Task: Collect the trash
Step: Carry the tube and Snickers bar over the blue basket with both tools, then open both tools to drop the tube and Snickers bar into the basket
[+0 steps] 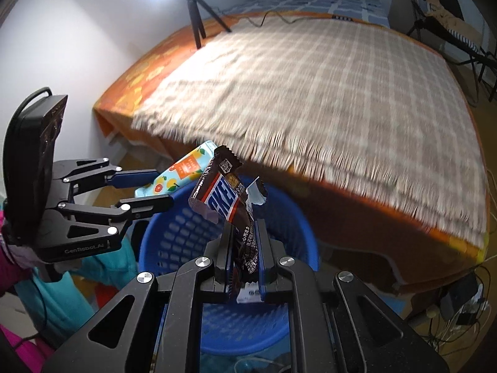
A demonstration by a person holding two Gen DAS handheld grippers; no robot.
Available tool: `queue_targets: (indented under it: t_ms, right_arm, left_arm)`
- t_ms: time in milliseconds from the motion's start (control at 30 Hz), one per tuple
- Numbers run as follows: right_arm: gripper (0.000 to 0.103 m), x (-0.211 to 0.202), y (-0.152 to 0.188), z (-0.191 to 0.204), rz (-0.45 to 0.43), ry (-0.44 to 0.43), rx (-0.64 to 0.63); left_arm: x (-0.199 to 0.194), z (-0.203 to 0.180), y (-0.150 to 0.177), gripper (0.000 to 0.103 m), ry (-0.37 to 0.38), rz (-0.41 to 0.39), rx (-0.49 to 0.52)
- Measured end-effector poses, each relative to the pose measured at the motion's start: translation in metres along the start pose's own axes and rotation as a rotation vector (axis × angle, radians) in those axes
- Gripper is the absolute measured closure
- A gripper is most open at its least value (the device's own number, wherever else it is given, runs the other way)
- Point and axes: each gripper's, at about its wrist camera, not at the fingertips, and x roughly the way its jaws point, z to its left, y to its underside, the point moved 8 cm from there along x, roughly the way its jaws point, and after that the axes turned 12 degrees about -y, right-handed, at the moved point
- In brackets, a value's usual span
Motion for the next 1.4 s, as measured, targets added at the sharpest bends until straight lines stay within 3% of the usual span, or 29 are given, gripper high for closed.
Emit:
queue_targets:
  t_ms: [433, 1000, 1133, 1200, 1267, 1400]
  right_arm:
    - [0.092, 0.030, 0.032, -0.006, 0.084, -0.006, 0.032]
    - [0.091, 0.048, 0.046, -0.011, 0.142, -0.010, 0.063]
    - [0.086, 0.050, 0.050, -0.014, 0.153, 0.000, 0.075]
    - [0.079, 0.050, 0.050, -0.014, 0.152, 0.008, 0.076]
    - [0.064, 0.049, 0.049, -0.015, 0.148, 0.014, 0.077]
    - [0.061, 0.046, 0.048, -0.015, 0.141, 0.020, 0.076]
  left_arm:
    - [0.029, -0.013, 0.045, 0.065, 0.016, 0.123, 0.014]
    - [0.048, -0.014, 0.056, 0.065, -0.008, 0.179, 0.028]
    - [0.053, -0.016, 0.058, 0.064, -0.020, 0.191, 0.033]
    - [0.055, -0.015, 0.061, 0.060, -0.028, 0.197, 0.035]
    - [0.055, -0.014, 0.061, 0.056, -0.033, 0.195, 0.034]
    - [0.055, -0.015, 0.061, 0.056, -0.043, 0.188, 0.035]
